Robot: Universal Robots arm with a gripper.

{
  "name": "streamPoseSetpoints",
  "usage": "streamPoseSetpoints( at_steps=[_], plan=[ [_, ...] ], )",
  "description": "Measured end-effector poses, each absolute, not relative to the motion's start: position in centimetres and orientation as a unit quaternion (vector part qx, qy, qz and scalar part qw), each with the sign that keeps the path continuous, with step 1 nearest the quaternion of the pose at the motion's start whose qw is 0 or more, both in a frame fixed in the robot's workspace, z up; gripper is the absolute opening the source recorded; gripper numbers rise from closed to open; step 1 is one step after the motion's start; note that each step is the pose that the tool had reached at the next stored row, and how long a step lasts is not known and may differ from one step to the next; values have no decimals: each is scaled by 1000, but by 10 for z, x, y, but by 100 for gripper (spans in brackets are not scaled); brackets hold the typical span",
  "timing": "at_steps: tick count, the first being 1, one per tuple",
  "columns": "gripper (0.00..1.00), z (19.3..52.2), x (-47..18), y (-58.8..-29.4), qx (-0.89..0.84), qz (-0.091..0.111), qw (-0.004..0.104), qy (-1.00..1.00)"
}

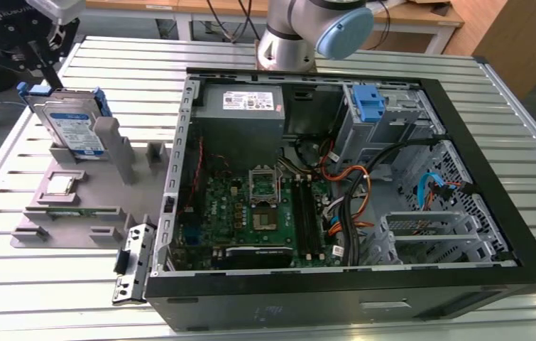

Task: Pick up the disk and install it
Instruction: 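Pick up the disk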

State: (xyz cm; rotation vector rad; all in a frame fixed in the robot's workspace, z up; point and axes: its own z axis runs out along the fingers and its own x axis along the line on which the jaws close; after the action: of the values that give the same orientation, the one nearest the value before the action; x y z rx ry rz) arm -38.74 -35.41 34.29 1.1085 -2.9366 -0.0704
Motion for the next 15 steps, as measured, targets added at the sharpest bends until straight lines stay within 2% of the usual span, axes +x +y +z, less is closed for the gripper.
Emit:
streamPoseSetpoints(
  at_steps=[15],
  plan=[
    [10, 343, -387, -354, 476, -22, 4, -879]
  ],
)
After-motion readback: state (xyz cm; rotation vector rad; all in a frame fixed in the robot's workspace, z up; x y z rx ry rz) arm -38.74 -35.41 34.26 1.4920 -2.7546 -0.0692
